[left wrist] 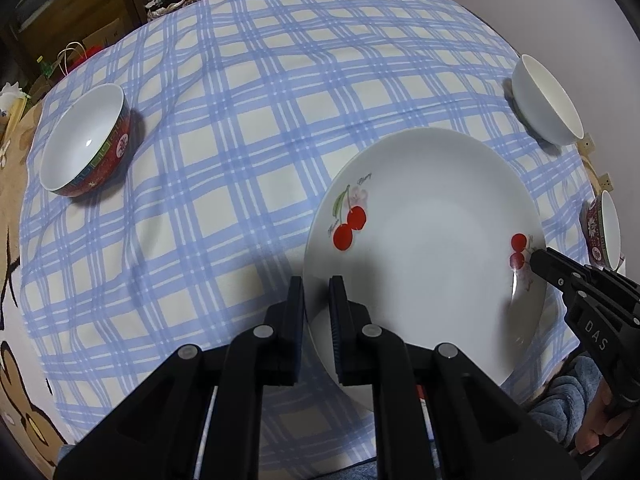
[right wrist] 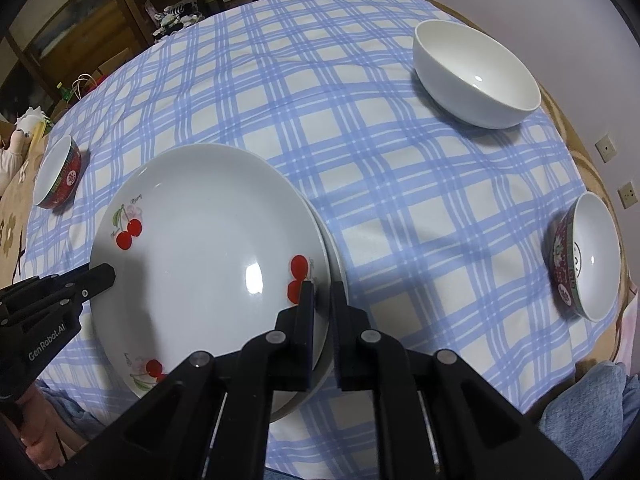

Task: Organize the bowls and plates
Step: 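Lower the cherry plate onto the other cherry plate, holding it with both tools, then open both tools and move them toward the plain white bowl, then close the left tool on the white bowl rim while the right tool grips its opposite rim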

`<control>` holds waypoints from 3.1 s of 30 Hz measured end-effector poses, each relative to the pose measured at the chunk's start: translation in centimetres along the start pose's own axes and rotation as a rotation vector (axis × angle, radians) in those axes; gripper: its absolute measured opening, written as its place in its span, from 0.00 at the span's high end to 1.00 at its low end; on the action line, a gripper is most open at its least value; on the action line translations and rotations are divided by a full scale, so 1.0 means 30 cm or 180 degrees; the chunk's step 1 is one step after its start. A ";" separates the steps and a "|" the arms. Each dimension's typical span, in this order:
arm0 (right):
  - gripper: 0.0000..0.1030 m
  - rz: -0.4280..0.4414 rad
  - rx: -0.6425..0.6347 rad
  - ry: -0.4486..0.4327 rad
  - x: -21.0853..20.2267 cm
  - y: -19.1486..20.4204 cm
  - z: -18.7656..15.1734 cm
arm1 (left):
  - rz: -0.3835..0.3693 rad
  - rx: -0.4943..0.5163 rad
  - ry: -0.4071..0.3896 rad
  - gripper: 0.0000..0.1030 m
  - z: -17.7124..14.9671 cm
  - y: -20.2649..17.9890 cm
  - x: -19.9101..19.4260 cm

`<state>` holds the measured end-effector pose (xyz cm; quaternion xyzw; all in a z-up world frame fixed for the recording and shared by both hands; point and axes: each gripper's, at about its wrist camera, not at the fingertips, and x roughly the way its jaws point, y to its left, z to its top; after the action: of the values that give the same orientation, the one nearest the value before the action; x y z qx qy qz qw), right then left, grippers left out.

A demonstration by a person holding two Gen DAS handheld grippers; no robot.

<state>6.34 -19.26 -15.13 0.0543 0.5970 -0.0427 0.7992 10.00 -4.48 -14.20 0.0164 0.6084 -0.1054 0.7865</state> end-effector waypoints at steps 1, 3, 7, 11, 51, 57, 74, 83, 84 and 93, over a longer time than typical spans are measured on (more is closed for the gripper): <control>0.90 -0.0009 -0.0013 -0.0001 0.000 0.001 0.000 | 0.0004 0.0005 -0.0003 0.88 0.000 -0.001 0.000; 0.90 -0.0007 -0.0017 0.0003 0.001 0.000 0.002 | 0.0001 0.0003 -0.0007 0.88 0.000 -0.001 -0.001; 0.90 0.0002 0.0002 0.0012 0.004 -0.001 0.004 | -0.0006 0.0001 -0.0010 0.88 0.003 0.000 0.000; 0.90 -0.0011 -0.0022 0.0010 0.004 0.001 0.005 | 0.0001 0.0005 -0.0033 0.86 0.000 -0.001 -0.003; 0.82 -0.0012 -0.0009 -0.0014 -0.012 0.005 0.034 | 0.0304 -0.0027 -0.0626 0.76 0.024 0.016 -0.129; 0.60 0.0093 -0.0072 -0.0412 -0.106 0.013 0.056 | 0.0312 -0.0065 -0.0676 0.63 0.025 0.022 -0.139; 0.08 0.0189 0.0519 -0.0834 -0.250 -0.193 0.157 | 0.0266 0.0165 -0.0916 0.16 0.159 -0.109 -0.301; 0.08 0.0122 0.0765 -0.0917 -0.313 -0.360 0.255 | 0.0060 0.0383 -0.0997 0.16 0.352 -0.282 -0.371; 0.08 0.0122 0.0791 -0.0927 -0.316 -0.380 0.268 | 0.0051 0.0404 -0.0991 0.16 0.368 -0.298 -0.370; 0.08 0.0088 0.1033 -0.1014 -0.298 -0.558 0.389 | -0.0141 0.0586 -0.0835 0.16 0.526 -0.465 -0.259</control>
<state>12.68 -37.42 -3.89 0.1829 0.4477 -0.1353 0.8647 20.61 -19.41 -1.22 0.0610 0.4884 -0.1792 0.8518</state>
